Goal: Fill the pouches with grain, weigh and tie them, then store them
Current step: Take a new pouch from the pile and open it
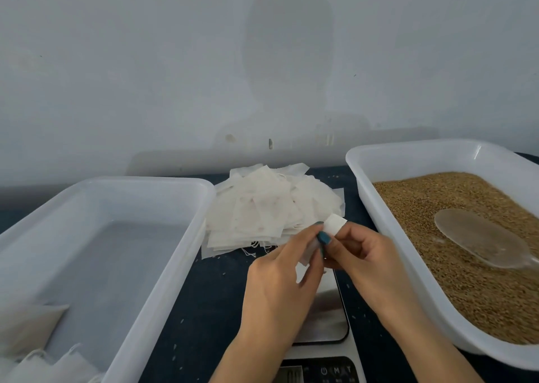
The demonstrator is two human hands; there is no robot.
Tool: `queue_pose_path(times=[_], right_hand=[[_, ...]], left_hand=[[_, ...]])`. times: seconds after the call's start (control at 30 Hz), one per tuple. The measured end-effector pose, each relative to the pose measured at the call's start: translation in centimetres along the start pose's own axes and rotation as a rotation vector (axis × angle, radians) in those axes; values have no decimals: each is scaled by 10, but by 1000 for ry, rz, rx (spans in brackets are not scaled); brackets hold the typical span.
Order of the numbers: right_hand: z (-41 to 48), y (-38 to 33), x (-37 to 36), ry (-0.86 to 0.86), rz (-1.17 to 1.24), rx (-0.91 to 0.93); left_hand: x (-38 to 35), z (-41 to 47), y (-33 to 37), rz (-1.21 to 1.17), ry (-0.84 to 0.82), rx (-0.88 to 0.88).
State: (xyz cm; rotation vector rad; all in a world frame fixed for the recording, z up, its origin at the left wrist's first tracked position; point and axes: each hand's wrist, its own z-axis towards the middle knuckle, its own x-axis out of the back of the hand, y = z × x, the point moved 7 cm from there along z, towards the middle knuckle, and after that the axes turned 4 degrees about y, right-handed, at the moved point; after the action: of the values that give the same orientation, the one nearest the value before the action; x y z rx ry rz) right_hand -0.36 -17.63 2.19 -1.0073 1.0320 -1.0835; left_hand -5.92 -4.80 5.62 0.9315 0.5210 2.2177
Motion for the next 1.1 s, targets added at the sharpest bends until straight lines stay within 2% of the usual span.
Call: queue_pose_path(times=[0.33, 0.53, 0.87, 1.1], right_hand=[[-2, -10, -1, -3, -104, 85], [-4, -9, -4, -16, -222, 110], [-7, -12, -7, -59, -319, 122], [-12, -15, -12, -96, -407, 144]], left_hand=[[-9, -6, -2, -109, -126, 126], [-7, -6, -5, -114, -109, 143], [-10, -7, -15, -261, -90, 256], [-3, -4, -22, -204, -22, 307]])
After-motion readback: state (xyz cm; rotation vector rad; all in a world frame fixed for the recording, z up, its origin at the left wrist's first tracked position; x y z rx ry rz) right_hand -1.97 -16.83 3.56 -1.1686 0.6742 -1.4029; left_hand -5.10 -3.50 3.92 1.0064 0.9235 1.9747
